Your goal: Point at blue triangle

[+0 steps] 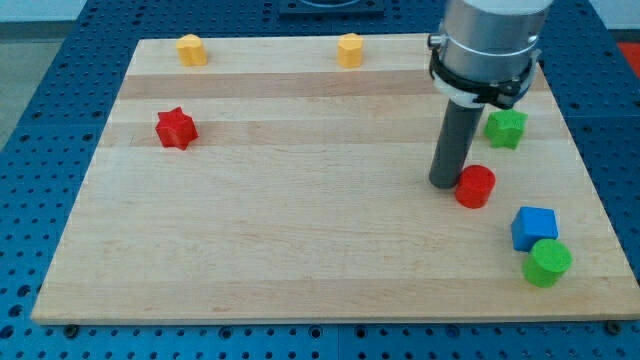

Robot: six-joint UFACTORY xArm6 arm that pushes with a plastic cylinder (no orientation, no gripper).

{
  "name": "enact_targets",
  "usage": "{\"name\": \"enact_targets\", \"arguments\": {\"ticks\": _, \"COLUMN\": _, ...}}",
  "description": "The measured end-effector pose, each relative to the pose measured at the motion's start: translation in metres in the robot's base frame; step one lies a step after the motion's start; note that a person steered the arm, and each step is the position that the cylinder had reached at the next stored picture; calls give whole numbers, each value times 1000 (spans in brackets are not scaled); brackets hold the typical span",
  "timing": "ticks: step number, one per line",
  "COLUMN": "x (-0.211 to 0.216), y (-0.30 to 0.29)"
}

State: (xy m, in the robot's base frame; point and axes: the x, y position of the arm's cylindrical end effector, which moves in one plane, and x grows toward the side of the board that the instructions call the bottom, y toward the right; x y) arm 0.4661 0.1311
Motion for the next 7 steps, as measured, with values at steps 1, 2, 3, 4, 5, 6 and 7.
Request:
{"name": "enact_targets", "arguments": {"ticks": 1, "x": 1, "y": 11}}
{"name": "enact_targets", "arguments": {"ticks": 2, "x": 2, "y": 17}}
{"name": "enact_targets", "arguments": {"ticks": 3, "x": 2, "y": 26}}
{"name": "enact_targets", "arguments": {"ticks": 4, "x": 2, "y": 39}}
{"name": "enact_targets", "arguments": {"ticks": 5, "x": 2, "y": 47}}
{"name": "enact_targets", "arguments": {"ticks": 6, "x": 2, "y": 52}}
{"name": "enact_targets", "arguments": {"ticks": 7, "x": 0, "y": 49}}
